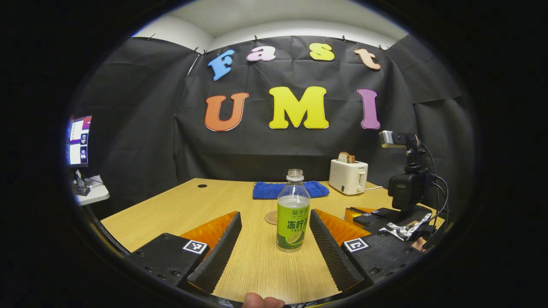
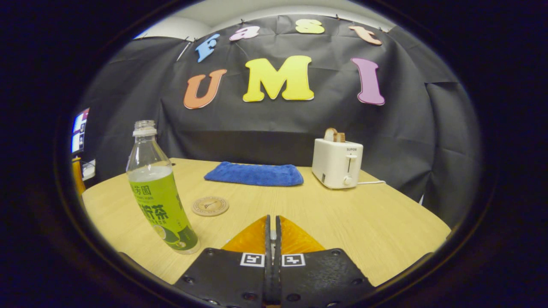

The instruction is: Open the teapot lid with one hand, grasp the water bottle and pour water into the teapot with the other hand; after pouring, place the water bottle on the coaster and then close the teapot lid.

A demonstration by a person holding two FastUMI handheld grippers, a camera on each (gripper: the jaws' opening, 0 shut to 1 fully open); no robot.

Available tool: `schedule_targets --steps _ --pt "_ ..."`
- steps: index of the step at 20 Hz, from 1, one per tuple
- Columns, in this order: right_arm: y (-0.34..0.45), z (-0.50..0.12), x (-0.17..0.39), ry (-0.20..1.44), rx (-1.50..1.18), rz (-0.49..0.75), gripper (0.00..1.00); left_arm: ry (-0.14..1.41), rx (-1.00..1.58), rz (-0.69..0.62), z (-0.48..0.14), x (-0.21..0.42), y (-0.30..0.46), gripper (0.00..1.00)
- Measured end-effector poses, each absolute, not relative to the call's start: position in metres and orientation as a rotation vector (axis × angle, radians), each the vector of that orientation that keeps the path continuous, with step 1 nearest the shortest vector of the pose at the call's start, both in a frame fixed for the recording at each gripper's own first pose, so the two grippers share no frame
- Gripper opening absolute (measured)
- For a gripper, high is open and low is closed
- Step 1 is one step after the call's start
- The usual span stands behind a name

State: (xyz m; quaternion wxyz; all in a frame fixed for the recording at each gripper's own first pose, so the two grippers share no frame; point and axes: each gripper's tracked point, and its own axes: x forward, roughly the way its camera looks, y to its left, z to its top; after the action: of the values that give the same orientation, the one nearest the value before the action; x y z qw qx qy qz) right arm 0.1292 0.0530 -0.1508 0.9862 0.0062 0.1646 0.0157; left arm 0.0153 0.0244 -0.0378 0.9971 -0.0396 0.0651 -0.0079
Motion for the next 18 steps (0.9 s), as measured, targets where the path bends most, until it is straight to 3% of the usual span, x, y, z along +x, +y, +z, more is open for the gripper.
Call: schedule_targets --steps 9,18 --pt "0.033 -0.1 0.119 0.244 0.048 0.101 0.0 0.217 -0.093 -0.045 -0.071 0.029 -0.005 1.0" --pt "-0.014 -0.094 0.088 0.256 0.082 0.091 0.0 0.272 -0.051 -0.006 -0.105 0.067 -0.014 1.0"
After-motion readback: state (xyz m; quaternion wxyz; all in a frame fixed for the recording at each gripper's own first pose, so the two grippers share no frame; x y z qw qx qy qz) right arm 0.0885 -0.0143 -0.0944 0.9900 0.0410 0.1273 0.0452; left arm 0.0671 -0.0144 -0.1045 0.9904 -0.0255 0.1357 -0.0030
